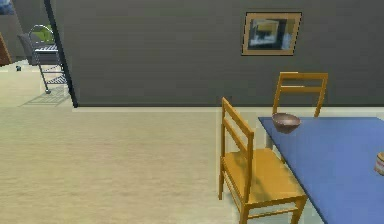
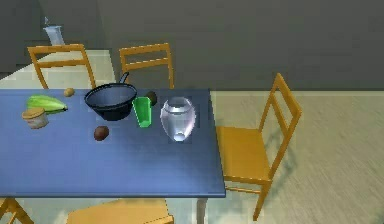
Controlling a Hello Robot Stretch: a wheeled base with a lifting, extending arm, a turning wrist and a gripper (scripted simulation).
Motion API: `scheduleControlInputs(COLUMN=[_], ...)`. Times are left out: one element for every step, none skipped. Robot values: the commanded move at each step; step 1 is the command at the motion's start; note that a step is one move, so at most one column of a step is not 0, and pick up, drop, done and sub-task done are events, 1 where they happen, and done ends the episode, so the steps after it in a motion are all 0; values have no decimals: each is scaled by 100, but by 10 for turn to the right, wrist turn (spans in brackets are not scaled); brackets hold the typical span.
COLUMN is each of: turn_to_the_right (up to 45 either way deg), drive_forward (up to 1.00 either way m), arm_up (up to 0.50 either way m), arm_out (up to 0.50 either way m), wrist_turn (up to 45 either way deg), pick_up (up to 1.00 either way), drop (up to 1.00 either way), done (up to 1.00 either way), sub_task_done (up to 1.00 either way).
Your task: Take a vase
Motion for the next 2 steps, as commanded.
scheduleControlInputs(turn_to_the_right=[0,0], drive_forward=[0,0], arm_up=[50,34], arm_out=[0,0], wrist_turn=[0,0], pick_up=[0,0], drop=[0,0], done=[0,0], sub_task_done=[0,0])
